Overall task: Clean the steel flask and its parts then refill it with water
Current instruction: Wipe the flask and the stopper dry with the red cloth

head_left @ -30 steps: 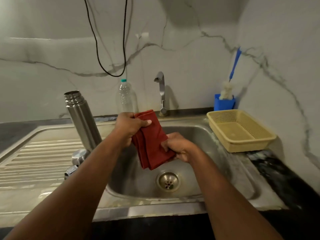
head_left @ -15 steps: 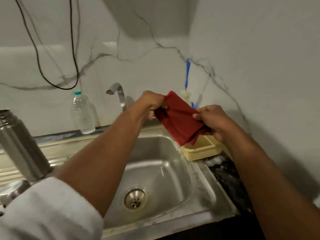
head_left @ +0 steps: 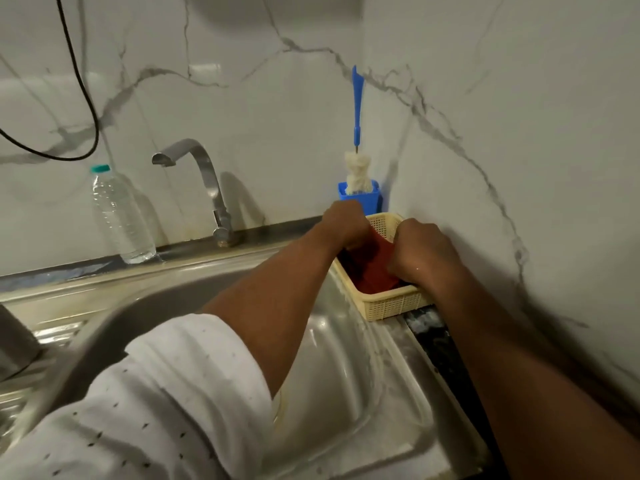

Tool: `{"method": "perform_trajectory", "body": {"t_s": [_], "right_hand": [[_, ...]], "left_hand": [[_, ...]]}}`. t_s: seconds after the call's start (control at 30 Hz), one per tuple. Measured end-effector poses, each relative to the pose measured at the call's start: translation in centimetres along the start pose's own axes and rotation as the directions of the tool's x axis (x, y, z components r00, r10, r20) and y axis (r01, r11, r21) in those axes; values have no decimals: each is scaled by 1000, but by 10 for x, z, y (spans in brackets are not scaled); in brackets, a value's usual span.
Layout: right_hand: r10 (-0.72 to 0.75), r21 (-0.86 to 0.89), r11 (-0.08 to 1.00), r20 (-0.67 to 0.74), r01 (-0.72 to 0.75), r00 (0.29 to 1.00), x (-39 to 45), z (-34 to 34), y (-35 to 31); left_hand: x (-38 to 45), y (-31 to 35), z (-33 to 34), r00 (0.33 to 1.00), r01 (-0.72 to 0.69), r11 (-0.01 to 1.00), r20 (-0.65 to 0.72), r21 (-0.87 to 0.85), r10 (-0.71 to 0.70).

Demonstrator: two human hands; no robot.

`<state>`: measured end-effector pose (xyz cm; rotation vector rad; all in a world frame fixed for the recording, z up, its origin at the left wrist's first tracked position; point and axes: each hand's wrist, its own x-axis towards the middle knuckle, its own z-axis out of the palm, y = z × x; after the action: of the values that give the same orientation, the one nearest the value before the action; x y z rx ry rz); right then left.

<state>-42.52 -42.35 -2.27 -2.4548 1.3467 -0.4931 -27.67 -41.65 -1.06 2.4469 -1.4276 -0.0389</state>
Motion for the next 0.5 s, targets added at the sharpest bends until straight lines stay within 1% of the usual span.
{"method": "perform_trajectory", "body": {"t_s": [0.1, 0.23, 0.4, 0.5], "right_hand": [[-1, -91, 996, -55, -4, 999, -9, -4, -4], [-14, -196, 981, -99, -6, 995, -17, -10, -6], [-8, -229, 973, -121, -20, 993, -24, -20, -5], [-23, -248, 969, -181, -23, 983, -26, -19, -11]], "left_hand": [[2, -3, 3, 994, -82, 993, -64, 85, 87], [3, 5, 7, 975, -174, 976, -113, 132, 190], [-3, 11, 2, 966, -219, 948, -85, 230, 243], [-8, 14, 0, 955, -239, 930, -106, 280, 277]]}}
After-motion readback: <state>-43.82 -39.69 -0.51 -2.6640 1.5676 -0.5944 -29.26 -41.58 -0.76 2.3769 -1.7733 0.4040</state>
